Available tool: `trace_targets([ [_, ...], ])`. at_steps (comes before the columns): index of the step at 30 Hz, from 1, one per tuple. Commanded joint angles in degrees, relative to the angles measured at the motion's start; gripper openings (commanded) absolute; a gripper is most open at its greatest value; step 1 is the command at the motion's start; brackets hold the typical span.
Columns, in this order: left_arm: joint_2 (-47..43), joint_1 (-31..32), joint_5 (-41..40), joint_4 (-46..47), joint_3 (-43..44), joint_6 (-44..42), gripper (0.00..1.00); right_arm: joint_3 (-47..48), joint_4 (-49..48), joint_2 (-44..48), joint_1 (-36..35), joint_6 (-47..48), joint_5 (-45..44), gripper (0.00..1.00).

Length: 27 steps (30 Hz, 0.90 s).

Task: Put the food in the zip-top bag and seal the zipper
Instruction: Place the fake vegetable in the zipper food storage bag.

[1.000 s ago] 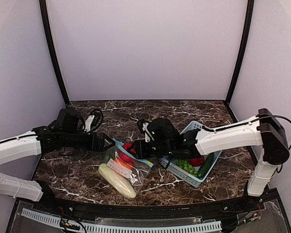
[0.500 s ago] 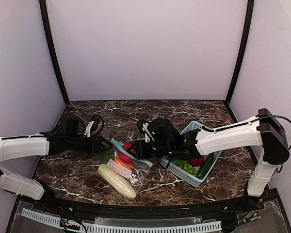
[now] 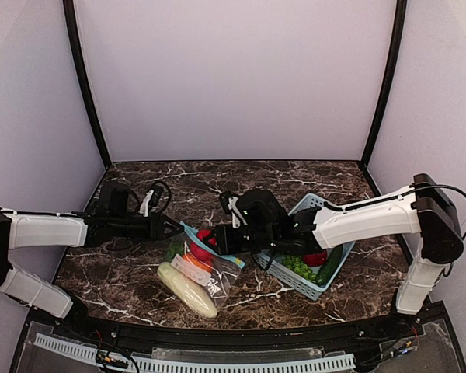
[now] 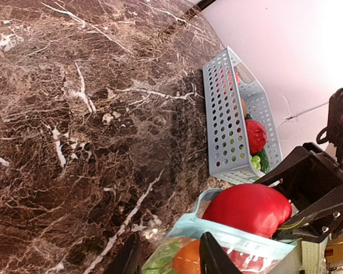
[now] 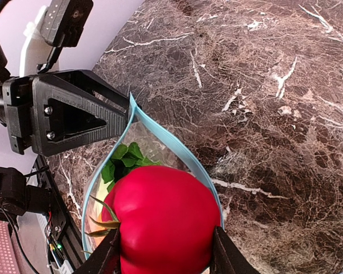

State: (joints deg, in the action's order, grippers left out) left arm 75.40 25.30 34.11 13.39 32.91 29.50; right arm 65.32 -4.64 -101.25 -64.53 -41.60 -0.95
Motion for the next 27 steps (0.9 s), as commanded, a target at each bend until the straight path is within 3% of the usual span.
trace_targets([
  [1, 1.18, -0.34, 4.07, 6.08, -1.52, 2.26, 0.29, 0.07, -1.77, -0.04, 0.41, 0.22, 0.72, 0.09],
  [6, 1.41, -0.34, 6.56, 8.63, -2.35, 3.47, 0.04, 0.78, -1.77, -0.06, 0.68, -0.54, 0.53, 0.09],
  [8, 0.89, -0.34, 7.48, 9.54, -2.77, 3.97, 0.01, 1.12, -1.54, -0.2, 0.9, -1.27, 0.42, 0.09],
  [19, -8.04, -0.34, 12.02, 8.43, -3.53, 5.52, 0.01, 2.38, -4.0, 0.0, 2.22, -6.88, 3.24, 0.07],
  [27, -10.39, -0.32, 12.32, 4.03, -3.3, 4.4, 0.01, 0.64, -13.45, -0.26, 2.24, -7.91, 9.25, 0.07],
])
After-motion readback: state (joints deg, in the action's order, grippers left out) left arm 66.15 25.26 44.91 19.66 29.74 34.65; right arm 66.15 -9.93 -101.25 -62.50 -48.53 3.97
